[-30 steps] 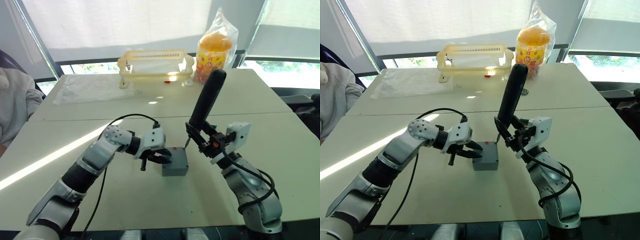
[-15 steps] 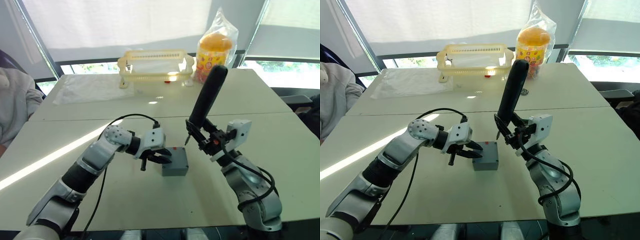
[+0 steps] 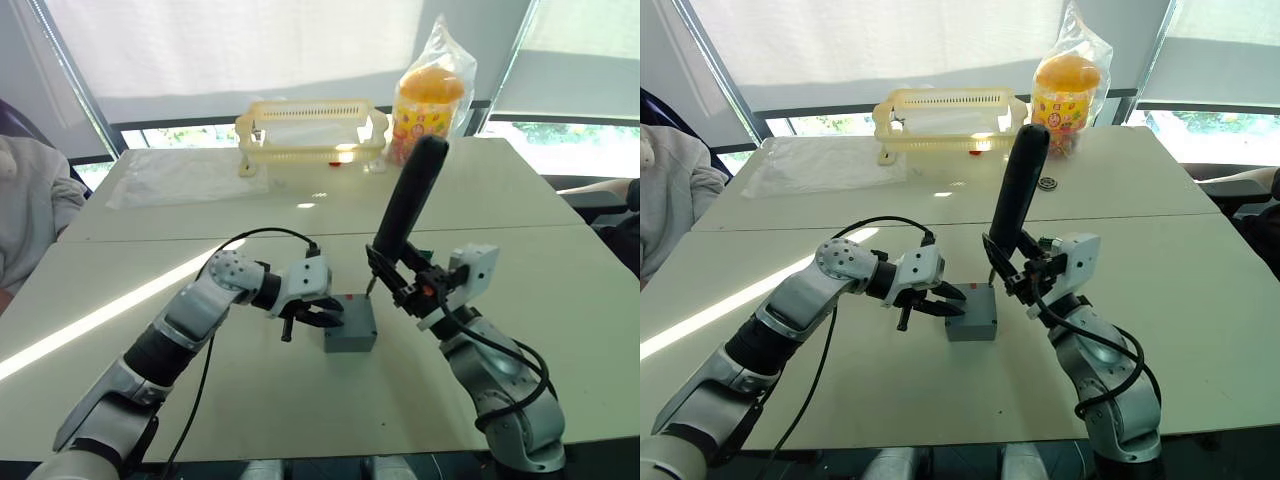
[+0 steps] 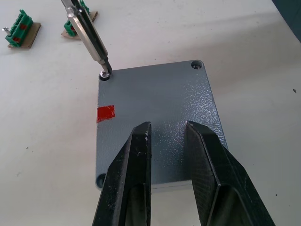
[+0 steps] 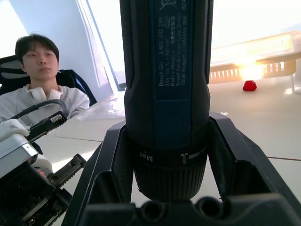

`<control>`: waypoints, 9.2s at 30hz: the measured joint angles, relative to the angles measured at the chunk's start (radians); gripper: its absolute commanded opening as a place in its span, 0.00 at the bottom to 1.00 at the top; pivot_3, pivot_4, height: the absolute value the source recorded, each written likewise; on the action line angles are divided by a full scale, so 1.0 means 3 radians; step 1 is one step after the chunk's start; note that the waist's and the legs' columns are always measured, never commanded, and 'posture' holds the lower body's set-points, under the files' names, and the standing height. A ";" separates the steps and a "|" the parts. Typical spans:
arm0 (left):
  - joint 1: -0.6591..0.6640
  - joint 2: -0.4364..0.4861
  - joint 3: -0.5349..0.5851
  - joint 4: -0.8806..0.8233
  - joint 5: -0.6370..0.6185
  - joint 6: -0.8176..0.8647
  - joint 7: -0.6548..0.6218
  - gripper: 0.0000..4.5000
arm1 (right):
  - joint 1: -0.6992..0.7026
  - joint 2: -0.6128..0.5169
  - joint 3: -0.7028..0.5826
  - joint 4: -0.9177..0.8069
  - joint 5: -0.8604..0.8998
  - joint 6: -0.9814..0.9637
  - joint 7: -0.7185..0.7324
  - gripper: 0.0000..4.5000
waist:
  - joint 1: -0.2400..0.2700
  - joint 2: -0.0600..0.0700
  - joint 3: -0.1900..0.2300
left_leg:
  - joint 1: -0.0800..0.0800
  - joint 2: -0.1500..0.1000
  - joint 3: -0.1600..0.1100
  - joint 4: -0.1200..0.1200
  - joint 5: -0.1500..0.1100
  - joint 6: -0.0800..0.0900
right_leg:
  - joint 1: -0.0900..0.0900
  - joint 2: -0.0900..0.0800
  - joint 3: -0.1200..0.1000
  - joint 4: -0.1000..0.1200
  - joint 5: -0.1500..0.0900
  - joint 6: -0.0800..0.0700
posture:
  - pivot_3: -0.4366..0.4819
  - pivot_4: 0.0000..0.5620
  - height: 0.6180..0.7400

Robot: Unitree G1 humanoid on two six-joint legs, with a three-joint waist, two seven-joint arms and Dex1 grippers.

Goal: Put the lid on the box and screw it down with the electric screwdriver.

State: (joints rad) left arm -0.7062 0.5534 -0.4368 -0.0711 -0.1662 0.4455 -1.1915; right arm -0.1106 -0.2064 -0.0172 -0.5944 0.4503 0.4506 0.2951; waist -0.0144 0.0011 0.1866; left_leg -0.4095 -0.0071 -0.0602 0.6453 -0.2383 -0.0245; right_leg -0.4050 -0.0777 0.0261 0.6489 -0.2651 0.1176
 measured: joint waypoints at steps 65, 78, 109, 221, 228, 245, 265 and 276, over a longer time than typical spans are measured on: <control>0.0032 0.0013 0.0004 -0.0034 0.0003 -0.0002 0.0041 0.25 | -0.0028 -0.0123 0.0165 0.0196 -0.0421 -0.0398 0.0207 0.40 | -0.0002 -0.0002 -0.0002 | 0.0002 0.0000 0.0000 0.0000 0.0000 0.0000 | 0.0001 0.0000 0.0000 0.0000 0.0000 0.0000 | 0.48 0.27 1.00; 0.0033 0.0012 -0.0003 -0.0030 0.0010 0.0020 0.0049 0.25 | -0.0004 -0.0275 0.0290 0.0286 -0.0667 -0.0650 0.0255 0.40 | 0.0006 -0.0013 -0.0009 | 0.0009 0.0000 -0.0003 0.0001 0.0000 0.0000 | 0.0013 0.0000 -0.0003 -0.0003 -0.0002 -0.0003 | 0.48 0.27 1.00; 0.0120 0.0047 -0.0013 -0.0087 0.0096 0.0044 0.0049 0.25 | -0.0038 -0.0338 0.0366 0.0408 -0.0704 -0.0511 0.0272 0.40 | 0.0013 -0.0062 -0.0070 | 0.0061 0.0002 -0.0003 -0.0043 -0.0001 0.0000 | 0.0061 -0.0006 -0.0006 -0.0041 -0.0024 -0.0030 | 0.48 0.27 1.00; 0.0493 0.0175 0.0703 0.0110 -0.0355 0.0647 0.0547 0.25 | 0.0269 -0.2201 -0.0498 -0.0033 0.1022 0.1792 0.1344 0.99 | 0.0085 -0.0012 -0.0001 | -0.0005 -0.0005 0.0001 -0.0034 0.0006 -0.0008 | 0.0011 -0.0009 -0.0005 -0.0059 -0.0003 -0.0006 | 0.48 0.27 1.00; 0.0465 0.0032 0.0336 0.0326 -0.0172 0.0426 0.0406 0.25 | 0.0338 -0.1683 0.0048 -0.0085 0.0655 0.1551 0.0954 0.99 | 0.0080 -0.0020 -0.0001 | 0.0004 -0.0004 0.0000 -0.0013 0.0008 -0.0012 | 0.0030 -0.0010 -0.0006 -0.0061 -0.0001 -0.0022 | 0.48 0.27 1.00; 0.0067 -0.0430 0.0056 0.1070 0.0476 -0.0395 0.0450 0.25 | 0.0168 -0.1479 0.0448 -0.0004 0.0445 0.1709 0.0920 0.99 | 0.0084 -0.0021 -0.0003 | 0.0004 -0.0003 -0.0006 -0.0009 0.0008 -0.0011 | 0.0033 -0.0006 -0.0010 -0.0056 0.0005 -0.0012 | 0.48 0.27 1.00; 0.0538 0.0201 0.0262 0.0282 0.0469 -0.0158 0.0234 0.25 | 0.0101 -0.2021 0.0076 0.0335 0.0302 0.1177 0.1444 0.99 | -0.0019 -0.0020 -0.0003 | 0.0006 0.0007 -0.0005 -0.0009 0.0002 -0.0002 | 0.0030 0.0002 -0.0012 -0.0052 0.0006 -0.0008 | 0.48 0.27 1.00; 0.0728 0.0171 0.0207 -0.0175 0.0341 0.0272 0.0232 0.25 | -0.0513 -0.1796 0.0760 0.1193 -0.0245 0.0348 0.2085 0.99 | 0.0016 -0.0019 -0.0003 | 0.0003 0.0004 -0.0005 -0.0001 0.0002 -0.0002 | 0.0033 0.0000 -0.0011 -0.0053 0.0006 -0.0008 | 0.48 0.27 1.00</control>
State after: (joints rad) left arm -0.4878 0.6048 -0.3746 -0.1235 -0.0638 0.5270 -1.1220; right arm -0.2645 -0.7452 0.2107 -0.2365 0.3767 0.5550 0.9205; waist -0.0095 -0.0048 0.1859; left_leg -0.4087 -0.0060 -0.0616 0.6450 -0.2375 -0.0251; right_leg -0.3952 -0.0776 0.0229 0.6330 -0.2634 0.1151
